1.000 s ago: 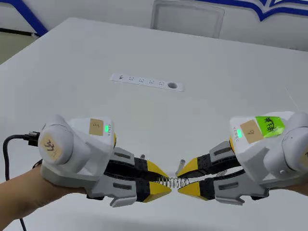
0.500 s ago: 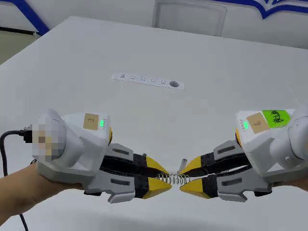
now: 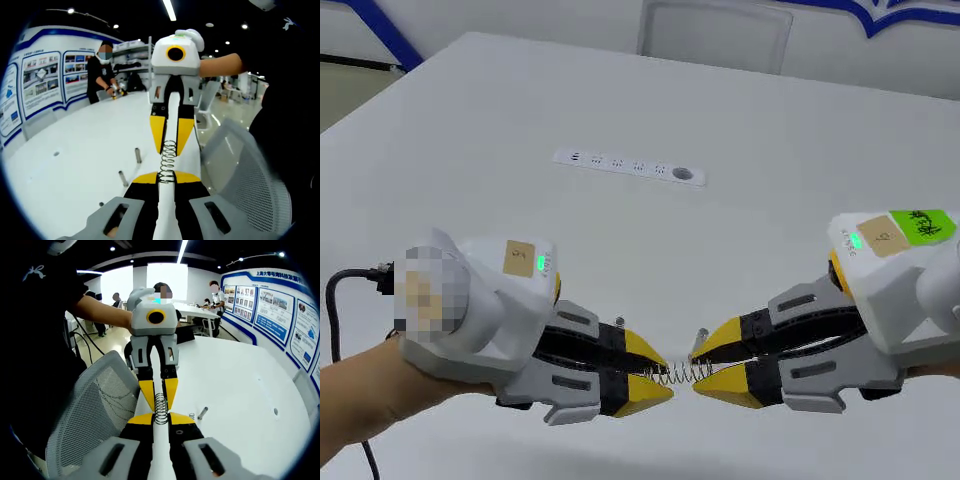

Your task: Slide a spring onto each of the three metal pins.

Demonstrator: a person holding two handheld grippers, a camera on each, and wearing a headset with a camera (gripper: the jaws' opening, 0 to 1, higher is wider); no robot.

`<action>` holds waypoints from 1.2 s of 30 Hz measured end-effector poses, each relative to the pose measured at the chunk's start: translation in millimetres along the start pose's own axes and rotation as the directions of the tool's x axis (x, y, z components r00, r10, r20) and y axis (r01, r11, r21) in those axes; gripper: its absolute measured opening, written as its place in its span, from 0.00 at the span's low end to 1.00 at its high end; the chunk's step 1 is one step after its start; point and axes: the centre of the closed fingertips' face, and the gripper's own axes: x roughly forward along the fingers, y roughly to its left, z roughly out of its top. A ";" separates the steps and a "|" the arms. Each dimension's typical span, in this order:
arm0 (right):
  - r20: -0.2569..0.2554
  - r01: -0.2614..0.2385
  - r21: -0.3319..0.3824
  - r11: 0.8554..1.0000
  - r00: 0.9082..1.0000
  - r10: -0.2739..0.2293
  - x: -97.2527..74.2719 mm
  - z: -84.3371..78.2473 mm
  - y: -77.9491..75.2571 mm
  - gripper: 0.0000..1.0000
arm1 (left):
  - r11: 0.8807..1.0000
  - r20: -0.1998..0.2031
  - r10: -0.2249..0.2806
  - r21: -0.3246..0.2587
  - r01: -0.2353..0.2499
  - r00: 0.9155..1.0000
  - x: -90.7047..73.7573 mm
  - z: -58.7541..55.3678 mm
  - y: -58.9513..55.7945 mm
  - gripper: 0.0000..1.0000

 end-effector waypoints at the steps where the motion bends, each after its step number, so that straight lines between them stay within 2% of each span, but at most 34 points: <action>1: 0.009 0.000 0.004 1.000 1.000 0.000 -0.1 2.0 0.1 0.11 | 1.000 -0.001 0.000 0.000 0.000 1.000 0.1 -0.3 -0.1 0.10; 18: 0.126 0.009 0.063 0.998 0.992 -0.017 3.1 27.2 -1.2 0.11 | 1.000 0.004 0.003 -0.006 -0.003 1.000 4.1 0.6 -1.6 0.10; 32: 0.179 0.006 0.081 0.997 0.984 -0.021 9.3 40.1 -0.4 0.11 | 1.000 0.025 0.007 -0.012 -0.007 1.000 5.3 3.9 -0.9 0.10; 36: 0.169 0.027 0.058 0.998 0.985 -0.037 9.8 39.2 -2.2 0.11 | 1.000 0.021 0.011 -0.014 -0.011 1.000 5.0 2.7 0.5 0.10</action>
